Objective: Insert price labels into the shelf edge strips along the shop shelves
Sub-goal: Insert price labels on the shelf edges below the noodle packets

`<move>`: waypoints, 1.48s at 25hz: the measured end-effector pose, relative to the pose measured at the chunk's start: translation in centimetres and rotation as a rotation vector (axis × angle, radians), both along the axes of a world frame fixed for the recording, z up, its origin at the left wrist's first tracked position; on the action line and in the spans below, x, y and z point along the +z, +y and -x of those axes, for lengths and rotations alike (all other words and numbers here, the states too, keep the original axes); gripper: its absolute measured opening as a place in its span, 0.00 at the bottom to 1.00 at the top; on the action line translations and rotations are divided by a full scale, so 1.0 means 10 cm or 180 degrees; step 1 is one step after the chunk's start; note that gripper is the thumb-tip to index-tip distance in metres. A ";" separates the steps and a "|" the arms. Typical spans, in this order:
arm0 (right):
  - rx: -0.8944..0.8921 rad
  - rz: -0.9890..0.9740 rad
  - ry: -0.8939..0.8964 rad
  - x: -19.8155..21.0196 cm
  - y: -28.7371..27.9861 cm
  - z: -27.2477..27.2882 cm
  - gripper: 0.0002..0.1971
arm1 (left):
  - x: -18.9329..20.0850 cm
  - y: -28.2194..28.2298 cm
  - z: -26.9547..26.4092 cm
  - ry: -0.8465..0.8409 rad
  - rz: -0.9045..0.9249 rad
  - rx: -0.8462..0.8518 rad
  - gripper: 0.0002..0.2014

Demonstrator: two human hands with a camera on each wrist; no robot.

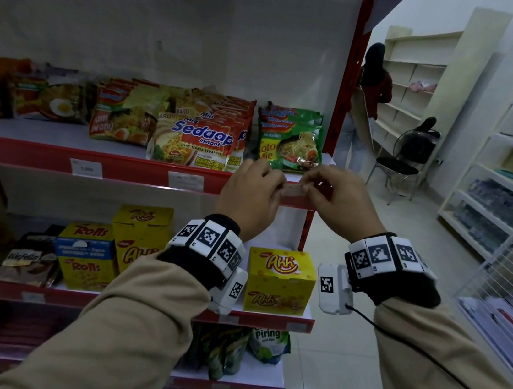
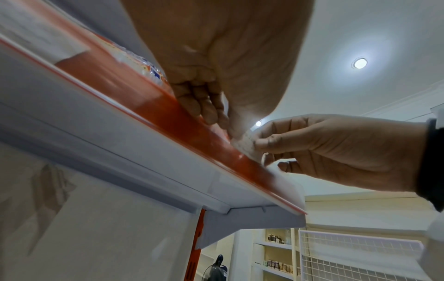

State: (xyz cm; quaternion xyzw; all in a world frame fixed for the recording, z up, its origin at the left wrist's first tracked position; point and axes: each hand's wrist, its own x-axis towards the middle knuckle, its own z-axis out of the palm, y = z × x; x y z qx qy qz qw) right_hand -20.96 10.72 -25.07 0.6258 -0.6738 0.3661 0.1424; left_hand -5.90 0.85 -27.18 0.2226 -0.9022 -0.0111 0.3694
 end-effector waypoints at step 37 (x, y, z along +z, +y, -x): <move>-0.0548 0.0002 0.0325 -0.15 0.13 -0.01 0.08 | -0.11 0.07 -0.01 0.0237 0.0267 0.0115 0.05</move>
